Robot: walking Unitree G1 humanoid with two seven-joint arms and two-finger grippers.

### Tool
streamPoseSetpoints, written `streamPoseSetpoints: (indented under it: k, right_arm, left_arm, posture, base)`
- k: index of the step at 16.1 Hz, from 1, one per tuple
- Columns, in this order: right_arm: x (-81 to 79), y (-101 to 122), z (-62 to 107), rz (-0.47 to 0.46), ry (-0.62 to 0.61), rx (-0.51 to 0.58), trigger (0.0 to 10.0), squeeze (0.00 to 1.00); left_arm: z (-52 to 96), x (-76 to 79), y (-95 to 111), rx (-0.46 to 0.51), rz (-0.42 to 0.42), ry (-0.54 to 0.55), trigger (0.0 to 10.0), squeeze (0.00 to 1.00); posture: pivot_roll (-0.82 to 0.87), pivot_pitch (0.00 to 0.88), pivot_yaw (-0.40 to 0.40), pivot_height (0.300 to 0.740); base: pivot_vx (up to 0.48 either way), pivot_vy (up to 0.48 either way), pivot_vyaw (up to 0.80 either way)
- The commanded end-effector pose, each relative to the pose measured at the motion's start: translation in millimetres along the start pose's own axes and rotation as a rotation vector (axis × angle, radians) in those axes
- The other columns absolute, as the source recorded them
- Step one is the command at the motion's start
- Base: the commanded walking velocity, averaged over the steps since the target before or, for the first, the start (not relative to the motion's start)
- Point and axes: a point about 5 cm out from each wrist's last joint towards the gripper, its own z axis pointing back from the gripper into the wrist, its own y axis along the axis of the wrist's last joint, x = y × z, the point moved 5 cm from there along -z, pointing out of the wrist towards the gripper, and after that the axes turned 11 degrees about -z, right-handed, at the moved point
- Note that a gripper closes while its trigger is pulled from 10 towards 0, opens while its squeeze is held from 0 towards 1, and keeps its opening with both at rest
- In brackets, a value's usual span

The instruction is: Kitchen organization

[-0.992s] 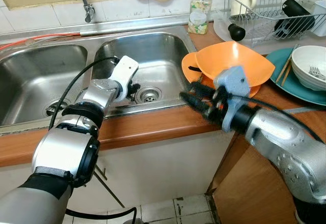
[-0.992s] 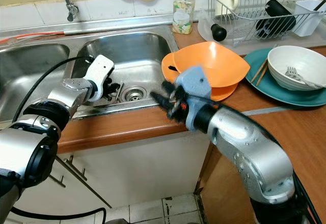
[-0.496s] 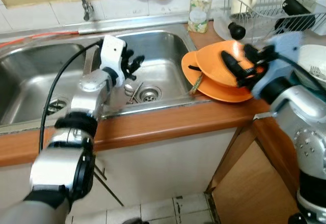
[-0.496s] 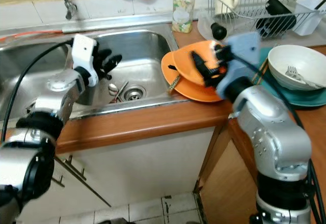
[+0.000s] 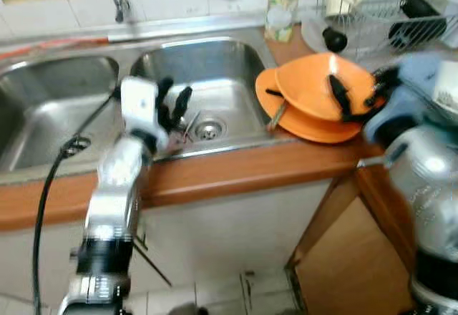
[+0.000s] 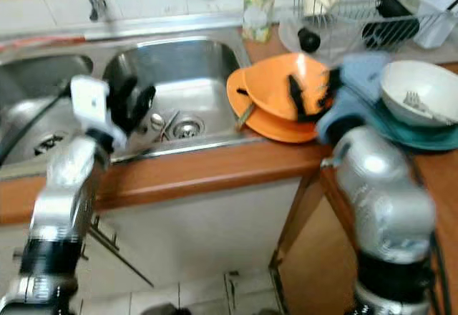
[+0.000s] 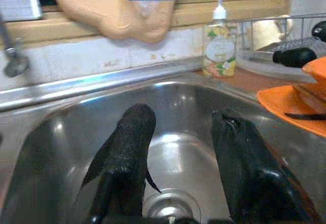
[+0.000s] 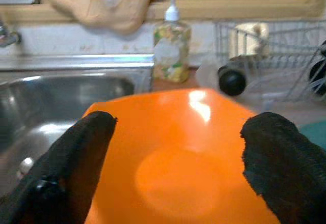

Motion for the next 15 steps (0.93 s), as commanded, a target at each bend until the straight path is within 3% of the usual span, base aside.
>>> streamPoseSetpoints:
  k: [1, 4, 6, 9, 12, 15]
  right_arm:
    - [-8.5, 4, 2.9, 0.000, 0.007, 0.039, 10.0, 1.00]
    - [-21.4, 1, 7.2, -0.011, 0.018, 0.084, 10.0, 1.00]
    - [-27.6, 3, 9.6, -0.022, 0.027, 0.105, 10.0, 1.00]
    - [-31.2, 1, 14.9, -0.038, 0.011, 0.120, 10.0, 1.00]
    - [-34.4, -9, 22.3, -0.027, 0.015, 0.092, 10.0, 1.00]
    - [-36.2, -11, 23.0, -0.029, 0.025, 0.095, 10.0, 1.00]
  left_arm:
    - [3.4, 2.4, 5, -0.009, -0.017, 0.013, 10.0, 0.00]
    - [7.6, 12.0, 2, -0.034, -0.119, 0.030, 10.0, 0.00]
    - [11.1, 16.7, 2, -0.049, -0.077, 0.044, 10.0, 0.00]
    - [15.1, 21.4, 2, -0.064, -0.011, 0.053, 10.0, 0.00]
    - [19.9, 24.9, -3, -0.091, -0.031, 0.043, 10.0, 0.00]
    - [22.7, 15.7, 7, -0.048, -0.029, 0.076, 10.0, 0.00]
  posture:
    - [-0.13, 0.000, 0.049, 0.740]
    - [-0.13, 0.000, 0.049, 0.740]
    - [-0.13, 0.000, 0.050, 0.740]
    - [-0.14, 0.000, 0.053, 0.740]
    - [-0.14, 0.000, 0.052, 0.740]
    - [-0.13, 0.000, 0.049, 0.740]
  base:
    - [0.000, 0.480, -0.80]
    - [0.000, -0.320, -0.53]
    - [0.000, -0.480, 0.00]
    - [0.000, 0.000, 0.00]
    - [0.000, 0.000, 0.00]
    - [0.000, 0.000, 0.00]
